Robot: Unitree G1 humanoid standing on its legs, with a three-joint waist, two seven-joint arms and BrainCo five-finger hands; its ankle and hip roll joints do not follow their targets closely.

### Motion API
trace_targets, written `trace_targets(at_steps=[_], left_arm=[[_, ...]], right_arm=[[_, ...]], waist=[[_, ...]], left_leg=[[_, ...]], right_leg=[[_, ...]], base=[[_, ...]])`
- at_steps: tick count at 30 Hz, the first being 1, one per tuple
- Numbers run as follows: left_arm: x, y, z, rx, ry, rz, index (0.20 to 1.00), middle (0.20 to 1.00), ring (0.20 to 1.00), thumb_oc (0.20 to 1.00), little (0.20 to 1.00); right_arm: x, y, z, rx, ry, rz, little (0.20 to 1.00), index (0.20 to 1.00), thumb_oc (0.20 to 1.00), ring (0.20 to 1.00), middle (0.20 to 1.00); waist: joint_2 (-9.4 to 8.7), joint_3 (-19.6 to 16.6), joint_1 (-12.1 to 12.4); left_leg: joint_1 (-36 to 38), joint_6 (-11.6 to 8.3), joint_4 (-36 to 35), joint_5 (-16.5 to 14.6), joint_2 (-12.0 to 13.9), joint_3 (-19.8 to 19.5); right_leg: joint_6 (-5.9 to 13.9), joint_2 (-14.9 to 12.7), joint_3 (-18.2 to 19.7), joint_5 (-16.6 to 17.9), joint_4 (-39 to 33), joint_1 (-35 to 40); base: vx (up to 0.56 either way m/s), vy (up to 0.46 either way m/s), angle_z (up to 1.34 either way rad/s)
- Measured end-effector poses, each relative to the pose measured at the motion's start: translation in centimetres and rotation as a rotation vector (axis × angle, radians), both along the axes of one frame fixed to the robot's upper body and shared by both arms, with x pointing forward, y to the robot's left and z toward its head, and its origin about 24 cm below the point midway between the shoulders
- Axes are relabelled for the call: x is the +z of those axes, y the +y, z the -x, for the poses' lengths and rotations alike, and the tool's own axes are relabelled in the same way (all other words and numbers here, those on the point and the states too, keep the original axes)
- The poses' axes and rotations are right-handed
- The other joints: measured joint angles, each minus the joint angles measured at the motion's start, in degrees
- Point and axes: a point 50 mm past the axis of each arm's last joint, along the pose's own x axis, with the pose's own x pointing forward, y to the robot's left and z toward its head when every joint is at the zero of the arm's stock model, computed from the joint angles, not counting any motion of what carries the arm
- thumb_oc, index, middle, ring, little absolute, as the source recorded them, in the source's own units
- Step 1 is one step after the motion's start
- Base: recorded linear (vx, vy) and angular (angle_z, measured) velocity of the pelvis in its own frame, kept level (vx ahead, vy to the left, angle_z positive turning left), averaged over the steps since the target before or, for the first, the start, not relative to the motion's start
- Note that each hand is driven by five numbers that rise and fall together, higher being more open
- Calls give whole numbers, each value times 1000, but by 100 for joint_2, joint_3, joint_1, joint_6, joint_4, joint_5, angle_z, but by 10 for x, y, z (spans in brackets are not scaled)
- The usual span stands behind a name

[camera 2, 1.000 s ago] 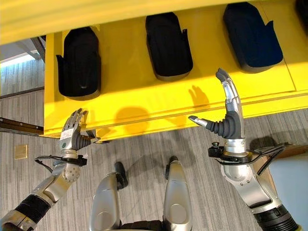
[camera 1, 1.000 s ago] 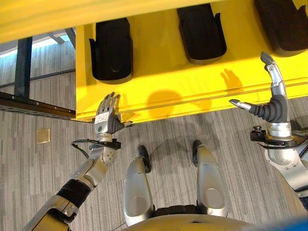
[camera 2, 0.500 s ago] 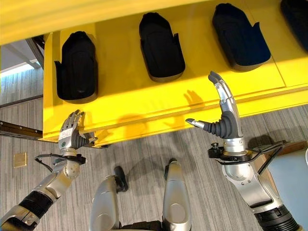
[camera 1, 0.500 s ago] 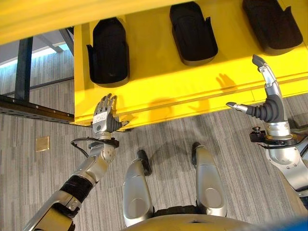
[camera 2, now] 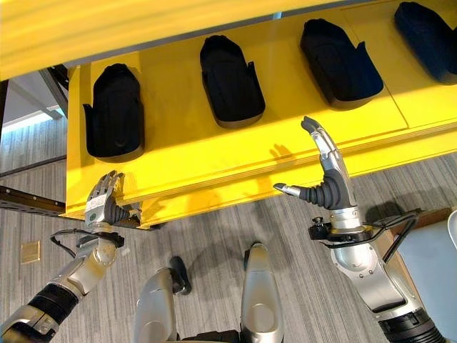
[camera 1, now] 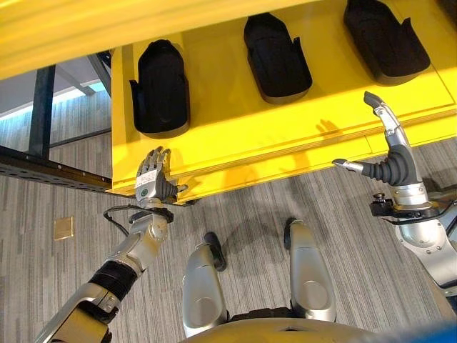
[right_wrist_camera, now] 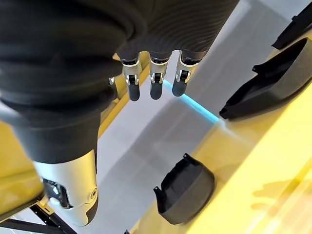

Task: Move parts from the plastic box to the shelf.

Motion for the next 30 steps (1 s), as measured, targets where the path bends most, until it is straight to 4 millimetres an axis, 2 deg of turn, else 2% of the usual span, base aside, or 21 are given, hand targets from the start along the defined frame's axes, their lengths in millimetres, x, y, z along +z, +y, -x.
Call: trace_targets(at_steps=[8,16,30], left_arm=[[5,3,-1,27,-11,-3,1000,1000,1000,1000,1000],[17,3,1,49,-132,16,1000,1000,1000,1000,1000],[11,-1,0,18,-55,22,1000,1000,1000,1000,1000]], right_arm=[[0,-1,0,3,14,12,1000,1000,1000,1000,1000],[-8,-2,3,-13,40,2,1000,1000,1000,1000,1000],[-9,-3,3,-25,31,-9,1000,1000,1000,1000,1000]], waist=[[2,0,-86],[5,0,-39],[1,1,34]], left_leg=[[42,-1,-24,1,-1,6],[63,-2,-19,1,-1,-1],[60,2,31,-23,-1,-9]], right_leg=[[12,0,0,-4,18,17],[11,1,-4,-5,24,40],[16,1,-4,0,-5,83]], base=[[0,0,0],[-6,-24,0],[0,0,0]])
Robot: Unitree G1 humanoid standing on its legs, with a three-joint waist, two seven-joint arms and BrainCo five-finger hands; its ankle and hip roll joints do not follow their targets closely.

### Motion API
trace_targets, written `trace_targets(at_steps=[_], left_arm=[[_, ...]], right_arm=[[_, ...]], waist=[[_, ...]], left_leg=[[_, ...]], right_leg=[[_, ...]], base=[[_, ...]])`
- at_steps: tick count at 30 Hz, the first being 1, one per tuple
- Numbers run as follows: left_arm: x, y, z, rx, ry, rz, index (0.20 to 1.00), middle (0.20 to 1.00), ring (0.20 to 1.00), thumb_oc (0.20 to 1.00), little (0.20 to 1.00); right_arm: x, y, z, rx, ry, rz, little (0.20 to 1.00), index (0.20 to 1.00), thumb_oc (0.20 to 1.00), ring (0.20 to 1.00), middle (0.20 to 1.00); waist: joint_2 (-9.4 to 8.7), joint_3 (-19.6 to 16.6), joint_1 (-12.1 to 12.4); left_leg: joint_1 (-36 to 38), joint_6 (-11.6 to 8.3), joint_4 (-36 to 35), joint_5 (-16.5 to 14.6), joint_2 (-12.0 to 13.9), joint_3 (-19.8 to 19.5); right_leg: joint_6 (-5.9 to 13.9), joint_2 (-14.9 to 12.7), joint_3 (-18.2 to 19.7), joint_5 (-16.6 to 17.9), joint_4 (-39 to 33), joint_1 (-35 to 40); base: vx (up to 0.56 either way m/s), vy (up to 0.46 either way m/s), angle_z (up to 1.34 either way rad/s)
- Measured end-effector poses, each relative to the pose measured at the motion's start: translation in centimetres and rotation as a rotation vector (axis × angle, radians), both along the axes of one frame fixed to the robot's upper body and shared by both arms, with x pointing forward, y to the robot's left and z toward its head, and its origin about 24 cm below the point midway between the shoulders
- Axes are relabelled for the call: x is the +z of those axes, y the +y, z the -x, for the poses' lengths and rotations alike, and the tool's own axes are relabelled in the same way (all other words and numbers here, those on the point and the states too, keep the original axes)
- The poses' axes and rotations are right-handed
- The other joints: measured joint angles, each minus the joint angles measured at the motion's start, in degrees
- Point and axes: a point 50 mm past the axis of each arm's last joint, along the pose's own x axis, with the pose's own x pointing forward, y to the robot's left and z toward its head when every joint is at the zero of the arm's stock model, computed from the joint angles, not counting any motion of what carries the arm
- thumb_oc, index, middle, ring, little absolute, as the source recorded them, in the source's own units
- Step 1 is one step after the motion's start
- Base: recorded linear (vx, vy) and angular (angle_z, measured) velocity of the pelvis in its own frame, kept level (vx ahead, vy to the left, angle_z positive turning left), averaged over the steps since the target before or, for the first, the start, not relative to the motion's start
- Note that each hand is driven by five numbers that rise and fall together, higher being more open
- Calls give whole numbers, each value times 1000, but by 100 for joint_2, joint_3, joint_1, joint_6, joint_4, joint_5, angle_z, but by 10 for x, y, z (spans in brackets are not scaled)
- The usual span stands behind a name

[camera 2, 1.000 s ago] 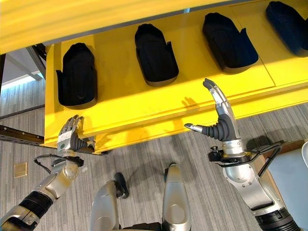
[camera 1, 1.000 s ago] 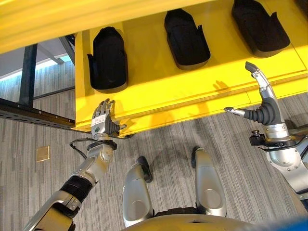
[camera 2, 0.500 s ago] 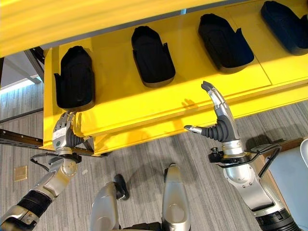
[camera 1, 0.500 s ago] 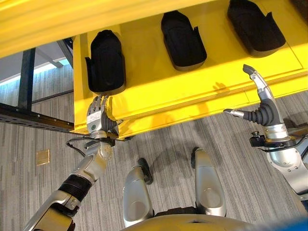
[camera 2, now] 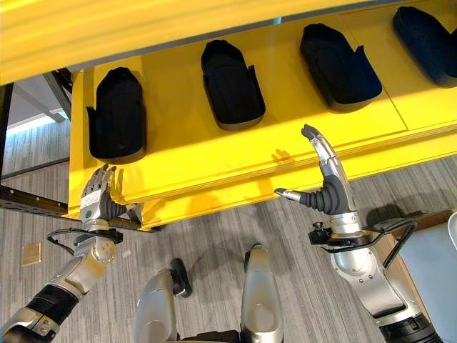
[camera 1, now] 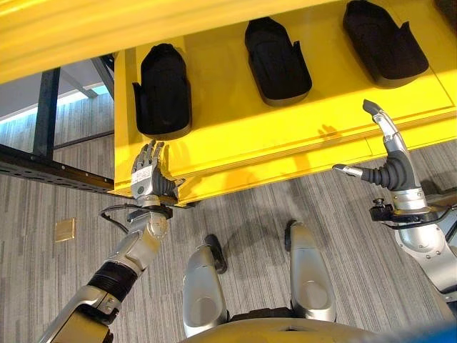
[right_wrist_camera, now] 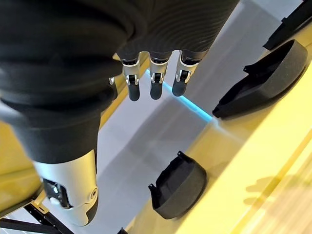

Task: Move parts from the plastic box to the shelf.

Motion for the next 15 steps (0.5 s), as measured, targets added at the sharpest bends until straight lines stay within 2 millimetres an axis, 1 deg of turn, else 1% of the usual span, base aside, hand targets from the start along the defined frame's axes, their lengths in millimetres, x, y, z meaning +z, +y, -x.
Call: trace_targets(at_steps=[8,15], left_arm=[[-5,-3,0,-17,42,-41,1000,1000,1000,1000,1000],[-1,-1,-8,3,36,-63,1000,1000,1000,1000,1000]], right_arm=[[-1,-1,0,-2,4,1,1000,1000,1000,1000,1000],[-3,-1,-1,0,19,8,1000,1000,1000,1000,1000]], waist=[[-4,1,-30],[-13,-4,-66]], left_leg=[[37,24,111,-89,6,-12],[87,33,199,-150,10,-9]], right_leg=[[20,-1,11,-21,-4,97],[54,-1,33,-28,17,170]], base=[[20,7,0],[53,8,0]])
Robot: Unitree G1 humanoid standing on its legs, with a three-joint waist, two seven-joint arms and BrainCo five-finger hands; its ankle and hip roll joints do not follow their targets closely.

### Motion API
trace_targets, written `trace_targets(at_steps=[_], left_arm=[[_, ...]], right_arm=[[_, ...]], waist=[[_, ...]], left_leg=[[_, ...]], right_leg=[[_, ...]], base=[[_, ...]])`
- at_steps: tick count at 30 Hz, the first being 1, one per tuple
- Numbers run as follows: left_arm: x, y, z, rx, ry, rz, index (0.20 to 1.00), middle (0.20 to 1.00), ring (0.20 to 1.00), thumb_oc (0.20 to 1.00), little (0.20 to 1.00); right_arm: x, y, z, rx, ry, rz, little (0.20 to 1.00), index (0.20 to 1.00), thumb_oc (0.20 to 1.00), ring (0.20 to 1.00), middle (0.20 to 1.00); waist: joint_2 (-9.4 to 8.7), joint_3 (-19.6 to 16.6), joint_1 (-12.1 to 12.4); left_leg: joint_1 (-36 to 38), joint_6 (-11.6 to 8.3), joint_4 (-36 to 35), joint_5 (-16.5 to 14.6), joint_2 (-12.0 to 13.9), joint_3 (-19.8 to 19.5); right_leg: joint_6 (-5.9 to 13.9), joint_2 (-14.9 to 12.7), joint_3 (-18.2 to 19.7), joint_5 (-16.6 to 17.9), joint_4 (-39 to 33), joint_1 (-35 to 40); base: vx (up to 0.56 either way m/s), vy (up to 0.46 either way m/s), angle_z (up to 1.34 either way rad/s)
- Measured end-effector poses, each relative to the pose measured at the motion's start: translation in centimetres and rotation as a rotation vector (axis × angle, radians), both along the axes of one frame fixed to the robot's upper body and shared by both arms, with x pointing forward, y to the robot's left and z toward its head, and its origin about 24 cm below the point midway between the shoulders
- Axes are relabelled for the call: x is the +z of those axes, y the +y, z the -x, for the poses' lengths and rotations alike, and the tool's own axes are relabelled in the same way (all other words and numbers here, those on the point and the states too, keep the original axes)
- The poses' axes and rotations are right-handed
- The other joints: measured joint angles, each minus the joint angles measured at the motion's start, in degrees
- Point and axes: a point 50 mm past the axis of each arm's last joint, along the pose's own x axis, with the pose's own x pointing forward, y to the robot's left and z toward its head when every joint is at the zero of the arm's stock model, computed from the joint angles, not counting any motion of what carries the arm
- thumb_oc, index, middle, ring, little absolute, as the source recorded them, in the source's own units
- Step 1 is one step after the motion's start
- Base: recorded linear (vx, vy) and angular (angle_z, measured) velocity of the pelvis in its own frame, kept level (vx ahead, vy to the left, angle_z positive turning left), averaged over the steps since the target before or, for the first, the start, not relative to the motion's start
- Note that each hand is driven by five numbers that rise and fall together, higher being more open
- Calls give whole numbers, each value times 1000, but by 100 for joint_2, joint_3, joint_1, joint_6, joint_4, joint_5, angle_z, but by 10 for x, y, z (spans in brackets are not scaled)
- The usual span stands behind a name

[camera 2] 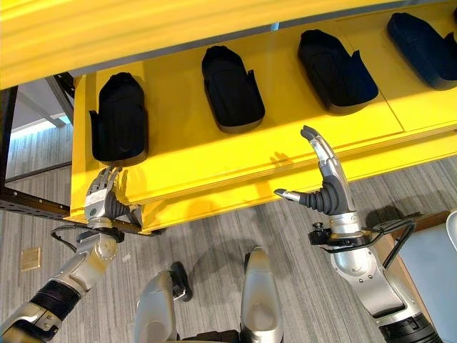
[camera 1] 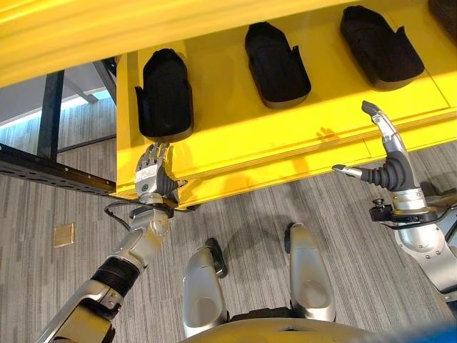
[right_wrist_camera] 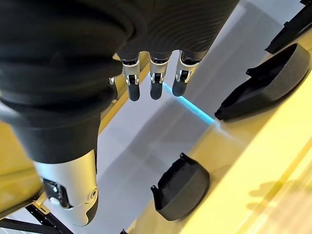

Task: Move parts from the plastic box to the shelf.

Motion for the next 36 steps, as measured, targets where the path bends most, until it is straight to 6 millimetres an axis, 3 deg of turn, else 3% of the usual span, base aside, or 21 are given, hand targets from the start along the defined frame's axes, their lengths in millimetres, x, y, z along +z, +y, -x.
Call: trace_targets(at_steps=[11,17,29,36], left_arm=[[-10,10,0,70,40,-15,1000,1000,1000,1000,1000],[-10,1,-5,21,76,-9,1000,1000,1000,1000,1000],[-2,-18,-17,-79,90,-62,1000,1000,1000,1000,1000],[-1,-19,-18,-67,89,-68,1000,1000,1000,1000,1000]], right_arm=[[-9,-1,-2,11,64,18,1000,1000,1000,1000,1000],[-15,3,-1,37,96,23,1000,1000,1000,1000,1000],[-17,4,0,41,105,22,1000,1000,1000,1000,1000],[-18,4,0,41,107,21,1000,1000,1000,1000,1000]], waist=[[-160,-171,-109],[-172,-206,-244],[-179,-202,-266],[-196,-192,-274]], left_leg=[[192,-5,250,-186,19,29],[185,-18,295,-203,-4,41],[126,-5,380,-275,4,62],[106,-3,384,-276,6,60]], right_leg=[[50,-14,88,-76,138,204],[56,-42,111,-118,181,158],[93,-26,147,-71,128,132],[98,-19,148,-62,115,122]], base=[[74,11,-2],[26,-5,-3],[1,-1,0],[0,0,0]])
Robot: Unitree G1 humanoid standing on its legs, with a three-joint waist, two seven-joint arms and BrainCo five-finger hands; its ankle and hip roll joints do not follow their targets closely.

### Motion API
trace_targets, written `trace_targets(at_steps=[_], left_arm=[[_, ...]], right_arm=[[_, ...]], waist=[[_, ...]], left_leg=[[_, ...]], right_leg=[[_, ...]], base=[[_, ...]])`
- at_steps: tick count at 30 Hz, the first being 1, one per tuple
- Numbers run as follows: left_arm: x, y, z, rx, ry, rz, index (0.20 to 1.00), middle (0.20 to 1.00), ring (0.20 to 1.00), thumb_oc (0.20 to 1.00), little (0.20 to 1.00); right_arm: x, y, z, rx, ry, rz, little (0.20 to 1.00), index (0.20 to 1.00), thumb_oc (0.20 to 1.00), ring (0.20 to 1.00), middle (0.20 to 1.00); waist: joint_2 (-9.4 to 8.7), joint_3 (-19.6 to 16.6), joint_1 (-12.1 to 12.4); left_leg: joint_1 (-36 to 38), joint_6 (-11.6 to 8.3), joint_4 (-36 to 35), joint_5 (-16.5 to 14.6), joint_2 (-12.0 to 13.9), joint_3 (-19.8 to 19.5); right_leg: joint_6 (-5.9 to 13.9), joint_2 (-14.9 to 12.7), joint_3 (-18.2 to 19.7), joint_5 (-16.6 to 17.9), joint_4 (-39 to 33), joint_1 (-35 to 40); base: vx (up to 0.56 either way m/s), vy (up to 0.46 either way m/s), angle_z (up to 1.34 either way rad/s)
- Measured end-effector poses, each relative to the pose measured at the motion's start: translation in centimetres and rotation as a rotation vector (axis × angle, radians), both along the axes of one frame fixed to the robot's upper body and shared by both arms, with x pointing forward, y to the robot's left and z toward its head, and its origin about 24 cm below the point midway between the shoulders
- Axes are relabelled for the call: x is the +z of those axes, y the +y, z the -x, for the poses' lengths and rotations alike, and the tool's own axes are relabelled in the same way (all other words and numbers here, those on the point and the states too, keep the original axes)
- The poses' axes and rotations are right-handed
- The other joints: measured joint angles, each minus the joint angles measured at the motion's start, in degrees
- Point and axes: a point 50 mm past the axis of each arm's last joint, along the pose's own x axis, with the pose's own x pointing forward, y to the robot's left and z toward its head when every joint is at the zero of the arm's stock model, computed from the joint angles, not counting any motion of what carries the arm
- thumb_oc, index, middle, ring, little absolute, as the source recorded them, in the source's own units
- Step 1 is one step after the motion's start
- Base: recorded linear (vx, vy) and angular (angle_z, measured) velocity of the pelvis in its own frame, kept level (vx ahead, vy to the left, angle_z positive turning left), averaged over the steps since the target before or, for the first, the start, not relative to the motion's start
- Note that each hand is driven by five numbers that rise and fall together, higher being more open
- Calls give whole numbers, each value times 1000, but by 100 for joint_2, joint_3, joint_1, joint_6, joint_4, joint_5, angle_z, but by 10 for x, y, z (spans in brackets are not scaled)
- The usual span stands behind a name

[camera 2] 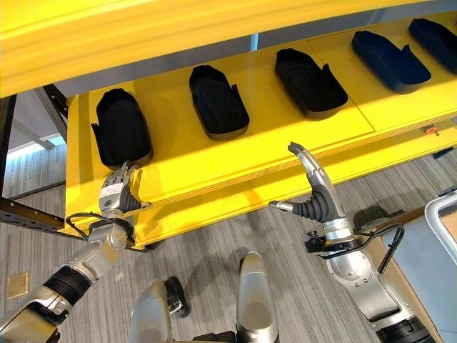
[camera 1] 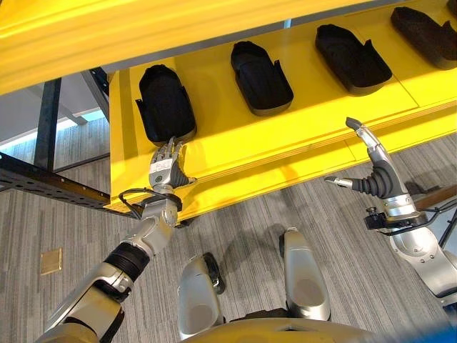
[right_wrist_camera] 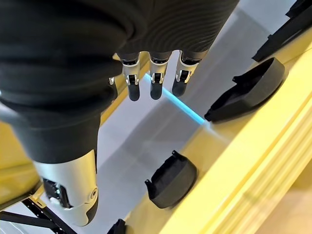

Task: Move parts from the plastic box to the shelf.

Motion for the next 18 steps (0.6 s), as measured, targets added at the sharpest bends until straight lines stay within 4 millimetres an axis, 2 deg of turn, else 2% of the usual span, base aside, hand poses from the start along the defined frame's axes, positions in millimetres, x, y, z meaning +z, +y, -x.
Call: trace_targets(at_steps=[18], left_arm=[[-7,5,3,110,-52,43,1000,1000,1000,1000,1000]], right_arm=[[-3,2,0,-3,3,-22,1000,1000,1000,1000,1000]], waist=[[7,54,-22]], left_leg=[[-9,14,58,-14,10,-29]], right_leg=[[-3,11,10,-7,68,-9]], base=[[0,0,0]])
